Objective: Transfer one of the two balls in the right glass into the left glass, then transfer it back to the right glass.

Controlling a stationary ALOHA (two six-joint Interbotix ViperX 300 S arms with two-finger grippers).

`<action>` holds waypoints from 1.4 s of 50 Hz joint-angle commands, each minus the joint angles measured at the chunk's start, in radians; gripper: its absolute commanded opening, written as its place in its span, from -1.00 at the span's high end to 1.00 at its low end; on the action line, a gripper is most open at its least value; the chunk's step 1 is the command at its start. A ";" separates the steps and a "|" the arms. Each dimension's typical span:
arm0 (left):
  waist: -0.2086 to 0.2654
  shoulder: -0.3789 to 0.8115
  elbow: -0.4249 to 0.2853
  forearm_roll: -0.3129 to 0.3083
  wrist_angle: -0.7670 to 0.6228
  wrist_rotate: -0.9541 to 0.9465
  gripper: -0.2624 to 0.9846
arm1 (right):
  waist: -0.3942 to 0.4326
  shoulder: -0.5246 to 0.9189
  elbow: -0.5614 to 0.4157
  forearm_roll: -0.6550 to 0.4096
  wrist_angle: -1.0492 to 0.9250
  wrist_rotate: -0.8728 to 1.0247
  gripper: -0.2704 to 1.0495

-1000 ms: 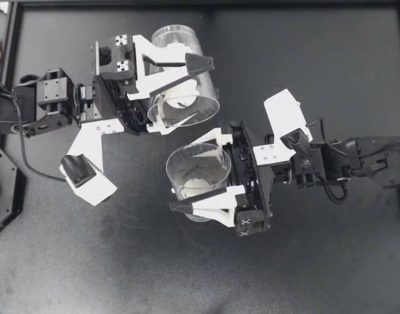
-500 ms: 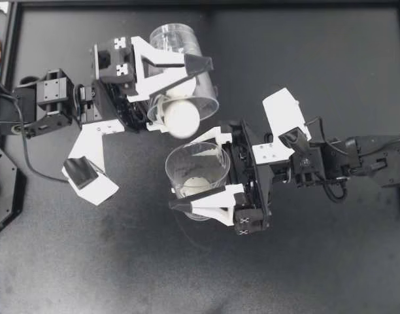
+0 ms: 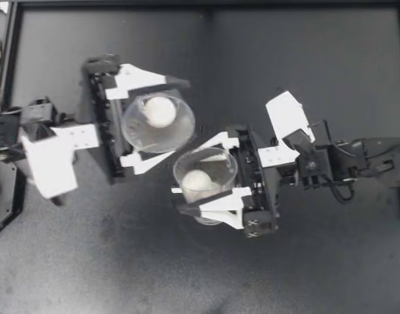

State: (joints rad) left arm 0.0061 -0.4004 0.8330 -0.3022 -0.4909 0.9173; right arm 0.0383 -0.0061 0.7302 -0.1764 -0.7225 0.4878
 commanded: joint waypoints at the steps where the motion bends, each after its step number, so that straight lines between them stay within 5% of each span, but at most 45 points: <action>1: -0.003 -0.077 0.035 0.002 -0.002 -0.060 -0.67 | 0.005 -0.061 0.023 -0.005 0.002 -0.006 -0.48; 16: -0.048 -0.278 0.215 0.006 0.077 -0.436 -0.67 | 0.000 -0.255 0.170 0.023 0.132 -0.178 -0.48; 31: -0.109 -0.318 0.344 0.021 0.046 -0.684 -0.67 | -0.026 -0.414 0.279 0.086 0.143 -0.359 -0.48; 70: -0.112 -0.321 0.396 0.029 -0.041 -0.699 -0.67 | -0.032 -0.528 0.368 0.164 0.133 -0.492 -0.48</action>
